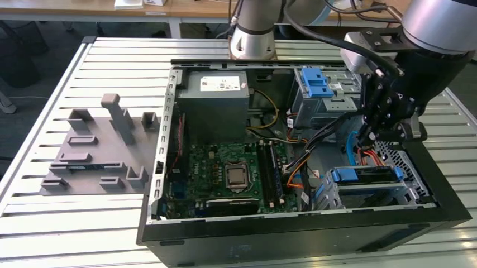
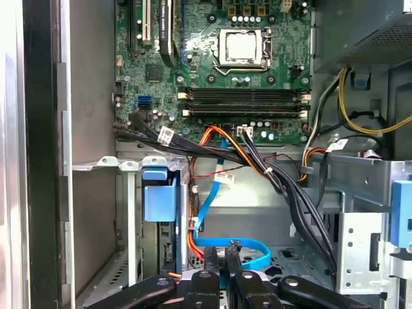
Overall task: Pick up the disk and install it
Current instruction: 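Insert the second disk wire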
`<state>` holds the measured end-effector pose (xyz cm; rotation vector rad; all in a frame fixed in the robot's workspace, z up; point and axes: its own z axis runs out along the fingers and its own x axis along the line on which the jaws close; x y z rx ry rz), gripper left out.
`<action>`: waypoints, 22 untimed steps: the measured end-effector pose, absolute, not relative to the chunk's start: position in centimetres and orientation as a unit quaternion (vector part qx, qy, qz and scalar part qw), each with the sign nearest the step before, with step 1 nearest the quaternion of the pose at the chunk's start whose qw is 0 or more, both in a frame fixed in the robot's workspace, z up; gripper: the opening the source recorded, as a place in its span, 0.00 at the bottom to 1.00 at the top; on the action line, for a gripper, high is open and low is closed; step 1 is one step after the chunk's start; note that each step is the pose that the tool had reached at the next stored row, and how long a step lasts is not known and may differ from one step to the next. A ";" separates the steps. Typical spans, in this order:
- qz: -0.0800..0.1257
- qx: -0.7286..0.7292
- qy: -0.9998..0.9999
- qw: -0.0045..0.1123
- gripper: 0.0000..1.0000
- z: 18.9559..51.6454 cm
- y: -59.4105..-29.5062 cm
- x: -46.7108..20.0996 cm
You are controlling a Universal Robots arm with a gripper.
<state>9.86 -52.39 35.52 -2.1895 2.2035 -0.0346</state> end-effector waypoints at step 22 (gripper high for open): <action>-0.015 -0.709 0.705 0.021 0.16 34.8 -54.4 9.8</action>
